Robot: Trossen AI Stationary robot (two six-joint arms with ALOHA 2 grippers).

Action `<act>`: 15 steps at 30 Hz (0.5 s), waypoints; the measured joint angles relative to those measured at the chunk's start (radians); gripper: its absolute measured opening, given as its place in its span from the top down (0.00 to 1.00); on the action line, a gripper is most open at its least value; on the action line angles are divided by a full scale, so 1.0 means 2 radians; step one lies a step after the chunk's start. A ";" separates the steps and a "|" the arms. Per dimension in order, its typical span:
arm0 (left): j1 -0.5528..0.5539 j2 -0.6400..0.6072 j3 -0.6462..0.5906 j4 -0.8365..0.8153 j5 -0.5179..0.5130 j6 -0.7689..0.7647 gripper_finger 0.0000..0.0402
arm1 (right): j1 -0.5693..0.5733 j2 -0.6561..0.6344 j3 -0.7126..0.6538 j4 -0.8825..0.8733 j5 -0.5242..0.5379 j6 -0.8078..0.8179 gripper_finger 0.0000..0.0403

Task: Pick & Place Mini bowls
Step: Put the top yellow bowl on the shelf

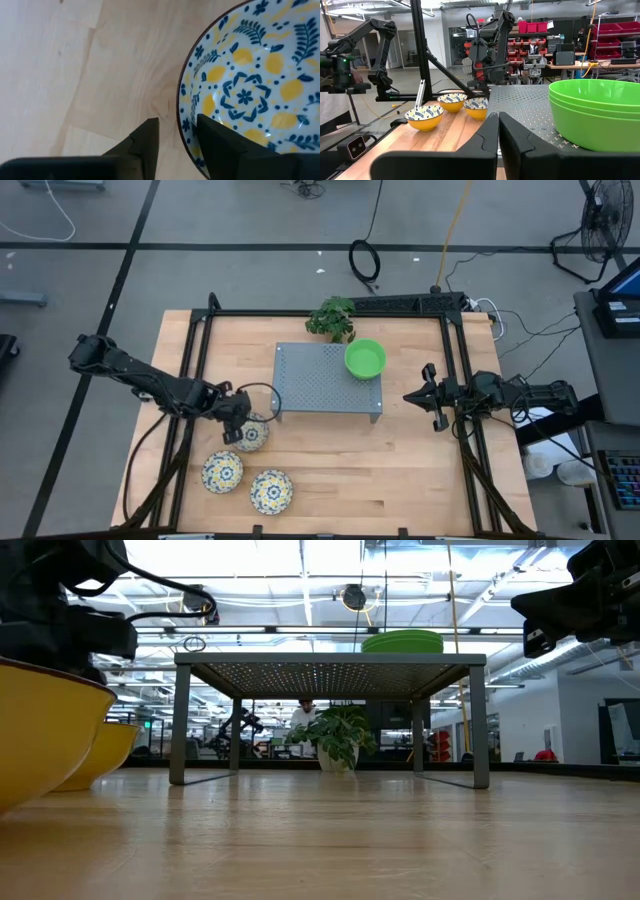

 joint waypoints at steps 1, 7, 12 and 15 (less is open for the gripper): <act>0.000 0.000 0.000 0.000 0.000 -0.006 0.69 | 0.000 0.000 0.000 0.000 0.000 0.000 1.00; 0.000 -0.001 0.000 0.002 -0.001 -0.029 0.89 | 0.000 0.000 0.000 0.000 0.000 0.000 1.00; 0.000 -0.002 0.003 0.010 0.005 -0.068 0.97 | 0.000 0.000 0.000 0.000 0.000 0.000 1.00; 0.000 -0.002 0.002 0.009 0.004 -0.068 0.95 | 0.000 0.000 0.000 0.000 0.000 0.000 1.00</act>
